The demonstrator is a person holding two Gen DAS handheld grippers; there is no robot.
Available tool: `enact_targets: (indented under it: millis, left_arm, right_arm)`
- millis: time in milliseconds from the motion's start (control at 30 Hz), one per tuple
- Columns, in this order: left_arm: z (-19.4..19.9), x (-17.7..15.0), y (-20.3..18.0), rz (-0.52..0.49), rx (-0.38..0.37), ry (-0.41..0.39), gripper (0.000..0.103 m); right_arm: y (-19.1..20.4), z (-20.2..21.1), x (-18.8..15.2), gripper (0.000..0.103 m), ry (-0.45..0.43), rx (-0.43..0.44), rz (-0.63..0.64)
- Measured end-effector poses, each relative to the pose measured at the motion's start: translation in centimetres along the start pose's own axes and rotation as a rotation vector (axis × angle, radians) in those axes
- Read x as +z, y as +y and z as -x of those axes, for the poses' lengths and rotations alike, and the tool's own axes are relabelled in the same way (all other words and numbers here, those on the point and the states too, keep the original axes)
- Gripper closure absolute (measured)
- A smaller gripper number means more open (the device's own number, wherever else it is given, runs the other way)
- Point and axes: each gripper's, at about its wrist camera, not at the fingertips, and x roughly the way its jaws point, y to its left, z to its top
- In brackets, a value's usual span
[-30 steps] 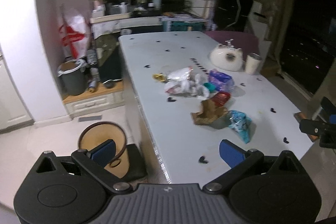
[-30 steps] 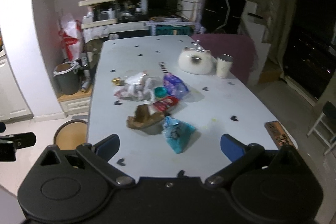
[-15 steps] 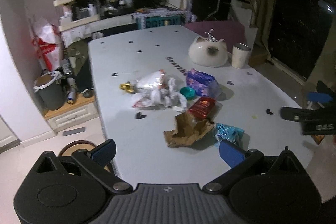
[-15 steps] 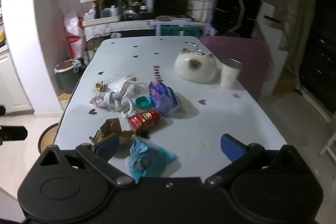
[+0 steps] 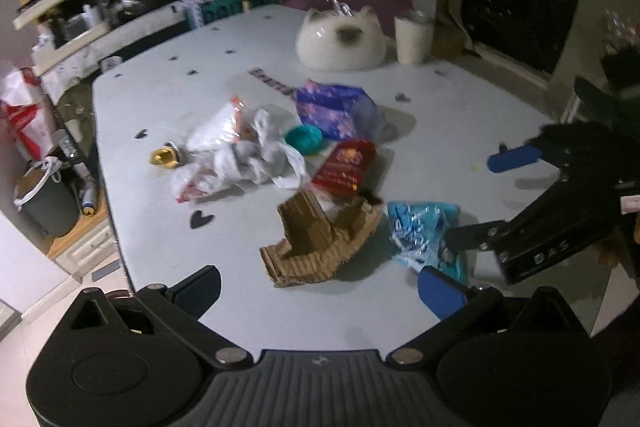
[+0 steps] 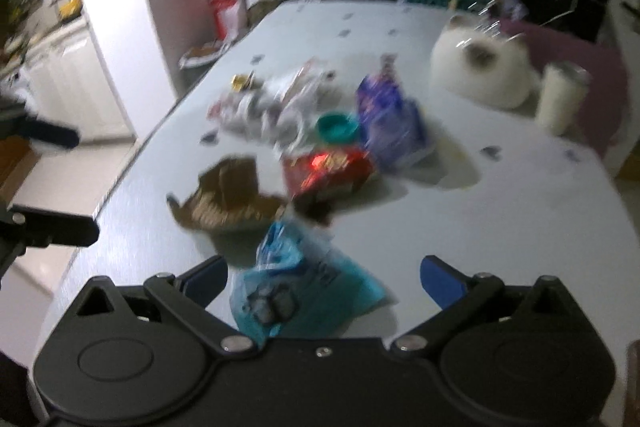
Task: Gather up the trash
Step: 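Move both tools toward the trash pile on the table, then grasp the brown cardboard with the left tool while the right tool grasps the blue bag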
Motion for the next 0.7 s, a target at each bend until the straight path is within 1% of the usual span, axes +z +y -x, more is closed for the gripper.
enact_targets:
  millis: [100, 167, 267, 400, 433, 467, 500, 633, 667, 700]
  left_arm:
    - [-1.7, -0.2, -0.2, -0.059, 0.003, 0.029, 0.000]
    - [-2.8, -0.2, -0.2, -0.098, 0.008, 0.035, 0.000]
    - [-4.3, 0.0, -0.1, -0.139, 0.004, 0.039, 0.000]
    - [-7.0, 0.4, 0.0, -0.211, -0.010, 0.054, 0.001]
    - [-7.8, 0.6, 0.0, -0.233, -0.014, 0.058, 0.001]
    - [-8.5, 0.8, 0.0, -0.251, -0.020, 0.062, 0.003]
    - [-9.1, 0.9, 0.0, -0.263, -0.027, 0.067, 0.004]
    - [-11.1, 1.6, 0.3, -0.280, -0.059, 0.080, 0.007]
    - [-11.5, 1.8, 0.3, -0.281, -0.065, 0.080, 0.010]
    - [-11.8, 1.9, 0.4, -0.279, -0.072, 0.079, 0.011]
  right_arm:
    - [0.6, -1.6, -0.1, 0.000, 0.030, 0.020, 0.043]
    - [0.9, -2.5, 0.0, 0.000, 0.044, 0.027, 0.065]
    - [0.7, -4.0, 0.2, 0.008, 0.081, 0.054, 0.072]
    - [-0.3, -4.7, 0.4, 0.016, 0.109, 0.083, 0.027]
    - [-0.7, -4.7, 0.4, 0.020, 0.113, 0.093, 0.006]
    - [-1.1, -4.6, 0.4, 0.022, 0.118, 0.102, -0.016]
    - [-1.5, -4.6, 0.4, 0.029, 0.127, 0.103, -0.031]
    - [-2.8, -4.3, 0.3, 0.030, 0.144, 0.115, -0.080]
    - [-3.1, -4.3, 0.3, 0.031, 0.147, 0.117, -0.093]
    - [-3.5, -4.1, 0.3, 0.033, 0.146, 0.121, -0.107]
